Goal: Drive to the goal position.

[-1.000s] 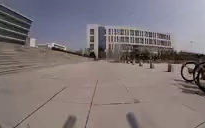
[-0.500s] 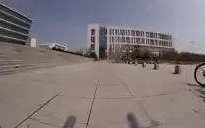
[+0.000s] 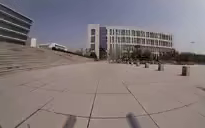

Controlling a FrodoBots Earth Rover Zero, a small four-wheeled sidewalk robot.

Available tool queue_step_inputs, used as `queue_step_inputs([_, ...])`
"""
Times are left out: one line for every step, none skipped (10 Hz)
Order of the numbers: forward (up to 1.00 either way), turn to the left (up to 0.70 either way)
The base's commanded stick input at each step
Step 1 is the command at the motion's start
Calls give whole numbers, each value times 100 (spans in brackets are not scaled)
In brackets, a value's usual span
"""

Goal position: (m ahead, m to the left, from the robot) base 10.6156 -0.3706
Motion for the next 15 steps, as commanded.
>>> queue_step_inputs([100,-40])
queue_step_inputs([100,-35])
queue_step_inputs([100,-17])
queue_step_inputs([100,-5])
queue_step_inputs([100,0])
queue_step_inputs([100,0])
queue_step_inputs([100,0])
queue_step_inputs([100,0])
queue_step_inputs([100,0])
queue_step_inputs([100,0])
queue_step_inputs([100,0])
queue_step_inputs([100,0])
queue_step_inputs([100,0])
queue_step_inputs([100,0])
queue_step_inputs([100,0])
